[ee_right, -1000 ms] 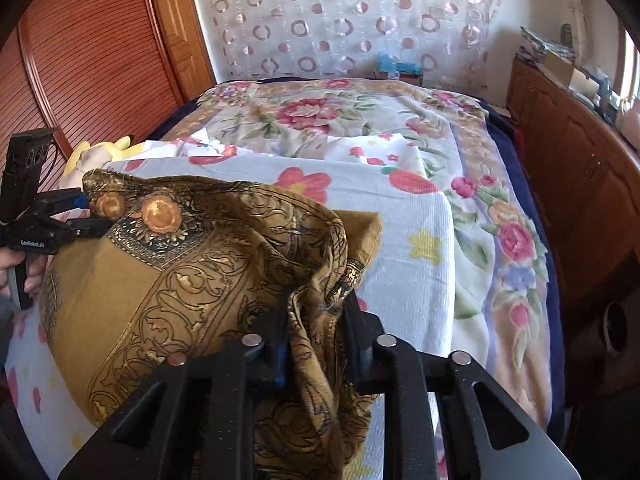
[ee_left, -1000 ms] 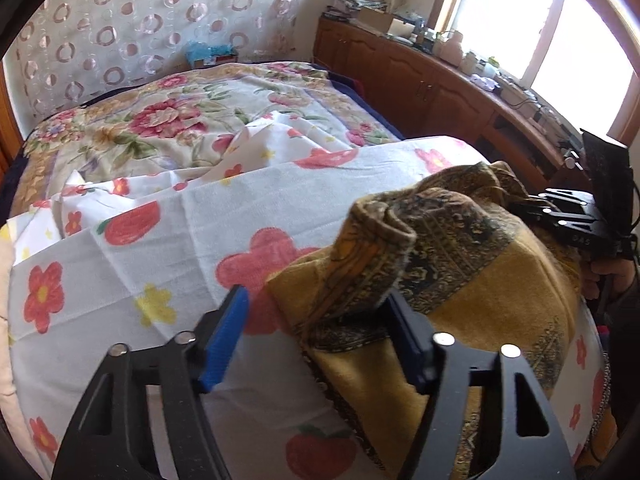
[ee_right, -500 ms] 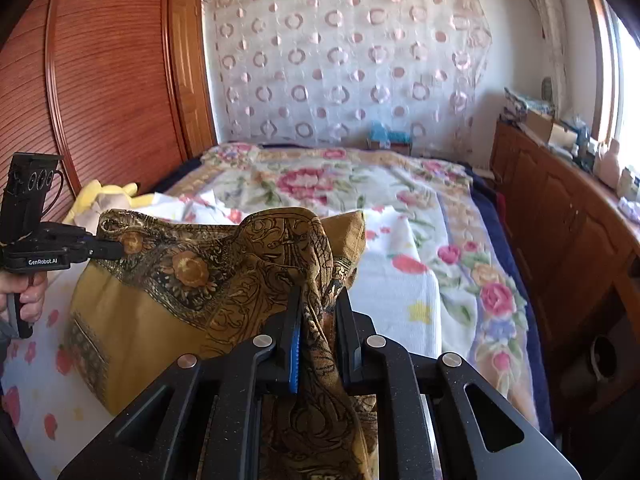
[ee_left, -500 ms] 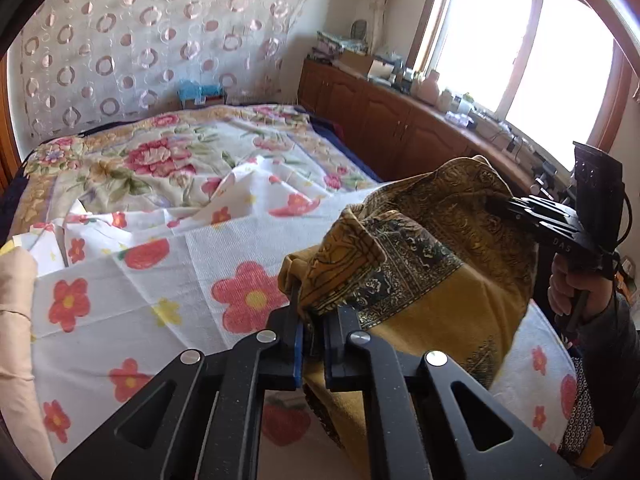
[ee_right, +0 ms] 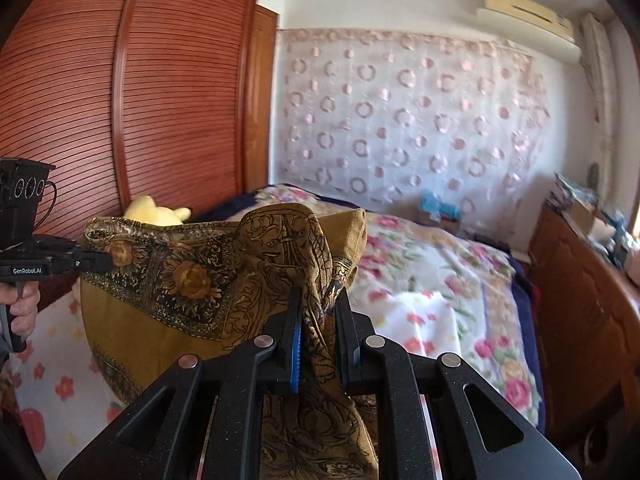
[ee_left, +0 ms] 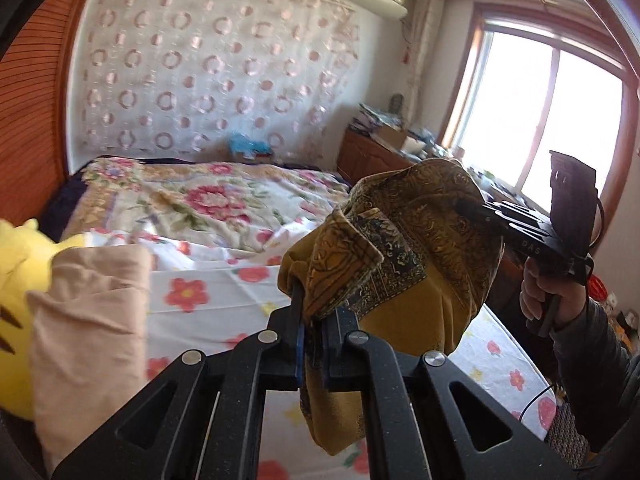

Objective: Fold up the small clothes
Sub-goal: 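Carry the folded shirt with both grippers onto the beige garment beside the yellow plush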

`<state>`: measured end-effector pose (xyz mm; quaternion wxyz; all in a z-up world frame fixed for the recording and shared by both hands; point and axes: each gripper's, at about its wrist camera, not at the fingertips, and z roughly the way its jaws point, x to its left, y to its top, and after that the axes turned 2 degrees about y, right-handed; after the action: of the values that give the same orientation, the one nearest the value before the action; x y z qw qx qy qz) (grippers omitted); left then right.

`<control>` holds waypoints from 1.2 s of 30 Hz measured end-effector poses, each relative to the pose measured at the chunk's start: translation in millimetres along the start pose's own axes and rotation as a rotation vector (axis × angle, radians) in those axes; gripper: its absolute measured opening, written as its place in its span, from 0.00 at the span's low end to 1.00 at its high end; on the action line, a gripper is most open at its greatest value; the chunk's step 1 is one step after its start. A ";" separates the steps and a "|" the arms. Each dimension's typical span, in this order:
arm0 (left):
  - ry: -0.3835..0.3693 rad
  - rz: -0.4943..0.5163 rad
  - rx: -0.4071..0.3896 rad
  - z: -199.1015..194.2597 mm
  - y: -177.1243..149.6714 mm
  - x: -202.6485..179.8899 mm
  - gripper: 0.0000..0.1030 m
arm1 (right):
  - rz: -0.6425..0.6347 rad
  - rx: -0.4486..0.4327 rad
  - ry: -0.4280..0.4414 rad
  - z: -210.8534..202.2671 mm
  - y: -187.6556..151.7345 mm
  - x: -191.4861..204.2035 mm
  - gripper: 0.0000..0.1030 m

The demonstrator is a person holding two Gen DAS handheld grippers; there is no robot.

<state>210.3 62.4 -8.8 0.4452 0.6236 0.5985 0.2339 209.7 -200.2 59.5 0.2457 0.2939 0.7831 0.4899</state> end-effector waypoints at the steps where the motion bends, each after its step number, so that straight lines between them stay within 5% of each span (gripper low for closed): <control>1: 0.026 -0.018 -0.017 -11.2 -1.7 12.5 0.06 | -0.013 -0.009 0.024 9.1 7.2 7.6 0.13; 9: 0.207 -0.153 -0.089 -57.9 -25.3 91.8 0.06 | -0.157 -0.030 0.177 105.1 58.5 70.4 0.13; 15: 0.273 -0.274 -0.105 -67.8 -55.3 136.1 0.06 | -0.277 -0.015 0.277 178.9 102.1 114.9 0.13; 27: 0.347 -0.415 -0.015 -44.9 -107.0 190.0 0.06 | -0.377 0.216 0.336 365.9 140.9 143.1 0.18; 32: 0.365 -0.415 0.012 -41.2 -118.2 194.9 0.06 | -0.264 0.190 0.272 378.3 156.2 124.3 0.38; 34: 0.374 -0.403 0.012 -42.8 -119.0 194.7 0.06 | -0.242 0.146 0.217 370.7 156.6 114.1 0.38; 36: 0.387 -0.389 0.013 -47.6 -118.5 194.6 0.06 | -0.221 0.151 0.274 362.8 147.1 109.8 0.38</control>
<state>141.3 248.0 -131.2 0.3552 0.4435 0.7825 0.2546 408.6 153.8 38.1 0.1663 0.1544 0.8713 0.4351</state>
